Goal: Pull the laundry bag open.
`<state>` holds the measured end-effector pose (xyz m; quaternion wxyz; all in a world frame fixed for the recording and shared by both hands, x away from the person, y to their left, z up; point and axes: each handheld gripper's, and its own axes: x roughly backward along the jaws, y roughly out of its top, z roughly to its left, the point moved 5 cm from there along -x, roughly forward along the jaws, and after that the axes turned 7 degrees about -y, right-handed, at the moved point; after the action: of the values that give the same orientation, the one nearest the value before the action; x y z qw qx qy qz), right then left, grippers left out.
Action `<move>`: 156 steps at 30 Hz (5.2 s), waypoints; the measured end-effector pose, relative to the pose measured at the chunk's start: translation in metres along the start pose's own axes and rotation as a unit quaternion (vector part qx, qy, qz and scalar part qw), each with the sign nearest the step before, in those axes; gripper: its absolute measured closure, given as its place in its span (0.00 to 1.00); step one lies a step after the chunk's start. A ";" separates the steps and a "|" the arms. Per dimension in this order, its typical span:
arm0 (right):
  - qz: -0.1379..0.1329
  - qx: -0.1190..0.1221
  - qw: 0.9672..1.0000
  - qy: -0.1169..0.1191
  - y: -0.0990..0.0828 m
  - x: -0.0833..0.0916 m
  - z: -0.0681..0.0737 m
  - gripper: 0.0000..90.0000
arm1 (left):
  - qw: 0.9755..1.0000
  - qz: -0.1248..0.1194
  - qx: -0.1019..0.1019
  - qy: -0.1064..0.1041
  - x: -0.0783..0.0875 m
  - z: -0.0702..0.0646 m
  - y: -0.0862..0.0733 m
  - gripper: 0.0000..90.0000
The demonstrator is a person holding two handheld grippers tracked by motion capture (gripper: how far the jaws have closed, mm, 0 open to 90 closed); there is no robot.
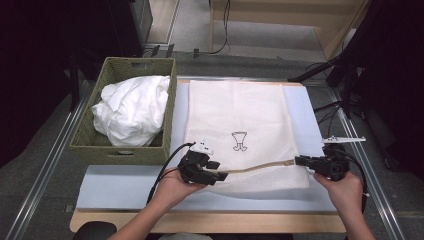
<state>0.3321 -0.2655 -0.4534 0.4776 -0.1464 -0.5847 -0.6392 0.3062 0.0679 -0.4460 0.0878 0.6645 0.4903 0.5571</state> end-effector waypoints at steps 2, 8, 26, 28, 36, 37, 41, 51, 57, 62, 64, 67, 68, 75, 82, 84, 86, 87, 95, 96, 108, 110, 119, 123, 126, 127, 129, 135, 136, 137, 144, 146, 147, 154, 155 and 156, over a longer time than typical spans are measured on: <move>0.001 0.003 1.000 -0.001 0.000 0.000 0.000 0.93 | 1.000 0.005 -0.005 -0.006 -0.003 -0.003 0.004 0.60; 0.003 0.007 1.000 0.000 0.001 -0.002 -0.001 0.93 | 1.000 0.008 -0.003 -0.021 -0.011 -0.008 0.019 0.61; 0.006 0.004 1.000 0.000 0.002 -0.004 0.000 0.93 | 0.998 0.020 -0.023 -0.053 -0.038 -0.018 0.055 0.58; 0.006 0.007 1.000 0.000 0.003 -0.004 0.000 0.93 | 0.998 0.020 -0.025 -0.053 -0.040 -0.020 0.059 0.60; 0.006 0.007 1.000 0.002 0.003 -0.004 0.000 0.93 | 0.997 0.022 -0.032 -0.064 -0.054 -0.027 0.073 0.66; 0.006 0.007 1.000 0.002 0.003 -0.004 0.000 0.93 | 0.997 0.020 -0.029 -0.065 -0.056 -0.028 0.074 0.66; 0.005 0.007 1.000 0.002 0.003 -0.004 0.000 0.93 | 0.997 0.026 -0.019 -0.068 -0.064 -0.030 0.079 0.66; 0.005 0.007 1.000 0.003 0.003 -0.004 0.000 0.93 | 0.996 0.034 -0.027 -0.082 -0.086 -0.040 0.096 0.73; 0.004 0.009 1.000 0.003 0.003 -0.004 0.000 0.93 | 0.996 0.038 -0.026 -0.076 -0.096 -0.041 0.101 0.75; 0.003 0.011 1.000 0.003 0.003 -0.004 0.000 0.93 | 0.996 0.042 -0.023 -0.073 -0.106 -0.042 0.105 0.78; 0.002 0.012 1.000 0.002 0.004 -0.003 0.000 0.93 | 0.996 0.045 -0.022 -0.073 -0.110 -0.041 0.106 0.80; 0.002 0.010 1.000 0.002 0.004 -0.003 0.001 0.93 | 0.996 0.053 -0.021 -0.064 -0.117 -0.040 0.106 0.82; 0.001 0.011 1.000 0.002 0.004 -0.002 0.001 0.93 | 0.996 0.055 -0.021 -0.061 -0.119 -0.039 0.106 0.82; -0.002 0.015 1.000 -0.001 0.005 -0.001 0.002 0.93 | 0.996 0.068 -0.019 -0.051 -0.131 -0.035 0.106 0.85; -0.005 0.021 1.000 0.002 0.006 0.001 0.006 0.93 | 0.995 0.076 -0.016 -0.055 -0.142 -0.032 0.103 0.85; -0.005 0.022 1.000 0.001 0.006 0.000 0.006 0.93 | 0.995 0.080 -0.018 -0.056 -0.145 -0.031 0.103 0.85; -0.004 0.025 1.000 -0.001 0.006 0.000 0.006 0.93 | 0.995 0.079 -0.014 -0.057 -0.147 -0.031 0.103 0.85; -0.004 0.024 1.000 0.000 0.006 0.000 0.007 0.93 | 0.995 0.079 -0.013 -0.059 -0.148 -0.031 0.103 0.85; -0.006 0.031 1.000 0.002 0.007 0.000 0.010 0.93 | 0.995 0.076 -0.006 -0.060 -0.156 -0.033 0.106 0.85; -0.007 0.032 0.999 0.002 0.007 0.000 0.010 0.93 | 0.995 0.075 -0.006 -0.058 -0.157 -0.033 0.106 0.85; -0.006 0.037 0.999 0.000 0.007 0.001 0.011 0.93 | 0.996 0.069 -0.011 -0.052 -0.157 -0.033 0.105 0.97; -0.005 0.038 0.999 -0.003 0.007 0.002 0.010 0.93 | 0.996 0.068 -0.011 -0.054 -0.156 -0.031 0.104 0.97; -0.006 0.040 0.999 0.003 0.007 0.003 0.010 0.94 | 0.996 0.063 -0.012 -0.058 -0.150 -0.030 0.101 0.98; -0.007 0.041 0.999 0.004 0.008 0.003 0.011 0.95 | 0.996 0.070 -0.008 -0.058 -0.148 -0.028 0.101 0.98; -0.008 0.050 0.999 -0.002 0.009 0.004 0.011 0.95 | 0.996 0.068 -0.003 -0.055 -0.147 -0.028 0.100 0.98; -0.009 0.052 0.999 -0.006 0.009 0.004 0.012 0.95 | 0.996 0.066 -0.006 -0.056 -0.146 -0.027 0.100 0.98; -0.011 0.053 0.999 -0.004 0.009 0.004 0.012 0.95 | 0.997 0.066 -0.006 -0.050 -0.143 -0.025 0.098 0.98; -0.020 0.034 0.999 -0.006 0.009 0.006 0.002 0.95 | 0.996 0.069 0.017 -0.047 -0.130 -0.009 0.085 0.98; -0.020 0.033 0.999 -0.005 0.009 0.005 0.003 0.95 | 0.997 0.064 0.018 -0.046 -0.130 -0.010 0.084 0.98; -0.021 0.036 0.999 -0.005 0.009 0.005 0.003 0.95 | 0.997 0.067 0.013 -0.046 -0.129 -0.011 0.084 0.98; -0.021 0.031 0.999 -0.003 0.007 0.004 0.002 0.95 | 0.997 0.063 0.007 -0.048 -0.127 -0.015 0.084 0.98; -0.020 0.032 0.999 -0.003 0.006 0.004 0.002 0.95 | 0.997 0.063 0.006 -0.051 -0.126 -0.015 0.083 0.98; -0.019 0.032 0.999 -0.004 0.006 0.004 0.001 0.95 | 0.997 0.062 0.005 -0.050 -0.126 -0.015 0.083 0.98; -0.015 0.029 0.999 0.000 0.005 0.003 0.001 0.95 | 0.995 0.056 0.025 -0.081 -0.122 -0.016 0.082 0.98; -0.014 0.029 0.999 0.000 0.005 0.003 0.001 0.95 | 0.995 0.060 0.020 -0.079 -0.121 -0.016 0.081 0.98; -0.014 0.029 0.999 0.002 0.005 0.003 0.002 0.95 | 0.995 0.061 0.019 -0.077 -0.120 -0.016 0.081 0.98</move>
<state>0.3337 -0.2646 -0.4482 0.4738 -0.1228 -0.6042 -0.6288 0.3501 -0.0699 -0.4650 0.0790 0.7355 0.4512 0.4992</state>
